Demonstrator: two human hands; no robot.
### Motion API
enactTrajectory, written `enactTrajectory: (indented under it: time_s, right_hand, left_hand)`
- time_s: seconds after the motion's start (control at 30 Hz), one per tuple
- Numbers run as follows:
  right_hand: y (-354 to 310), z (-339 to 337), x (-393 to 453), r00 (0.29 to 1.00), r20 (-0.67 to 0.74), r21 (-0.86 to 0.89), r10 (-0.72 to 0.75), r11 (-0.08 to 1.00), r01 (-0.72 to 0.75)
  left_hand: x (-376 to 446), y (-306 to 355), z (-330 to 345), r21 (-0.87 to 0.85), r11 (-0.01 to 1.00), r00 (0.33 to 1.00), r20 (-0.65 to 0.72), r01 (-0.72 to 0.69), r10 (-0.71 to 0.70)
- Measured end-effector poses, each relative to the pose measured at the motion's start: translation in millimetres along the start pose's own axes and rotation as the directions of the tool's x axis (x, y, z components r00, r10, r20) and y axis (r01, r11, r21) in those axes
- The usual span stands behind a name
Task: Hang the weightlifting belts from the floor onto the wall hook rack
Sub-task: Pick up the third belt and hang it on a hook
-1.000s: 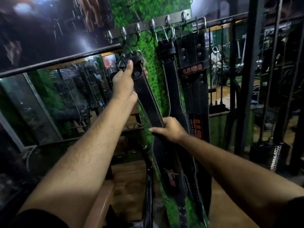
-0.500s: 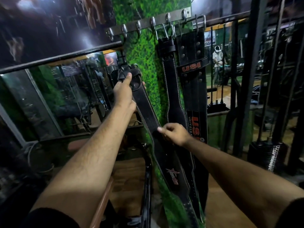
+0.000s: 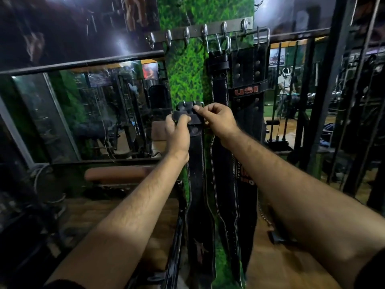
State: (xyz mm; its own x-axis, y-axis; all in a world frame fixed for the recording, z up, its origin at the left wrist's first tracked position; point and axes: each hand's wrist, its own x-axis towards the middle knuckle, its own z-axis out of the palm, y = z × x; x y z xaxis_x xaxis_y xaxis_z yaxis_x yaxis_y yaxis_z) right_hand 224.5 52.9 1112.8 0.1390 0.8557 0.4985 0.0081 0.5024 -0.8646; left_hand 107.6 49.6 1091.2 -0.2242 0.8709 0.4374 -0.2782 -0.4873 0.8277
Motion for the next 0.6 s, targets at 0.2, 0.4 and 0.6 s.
enactTrajectory:
  time_s: [0.2, 0.4, 0.6]
  right_hand:
    - [1, 6, -2, 0.998, 0.065, -0.043, 0.021, 0.999, -0.019]
    - [1, 21, 7, 0.993, 0.039, -0.055, -0.111, 0.992, 0.113]
    - [-12, 28, 28, 0.998, 0.016, -0.027, -0.058, 0.998, 0.058]
  left_hand:
    - [0, -1, -10, 0.038, 0.999, 1.000, 0.012, 0.005, -0.005]
    - [30, 6, -11, 0.109, 0.988, 0.994, 0.027, -0.106, 0.104]
    - [56, 17, 1, 0.054, 0.998, 0.998, 0.052, -0.044, 0.041]
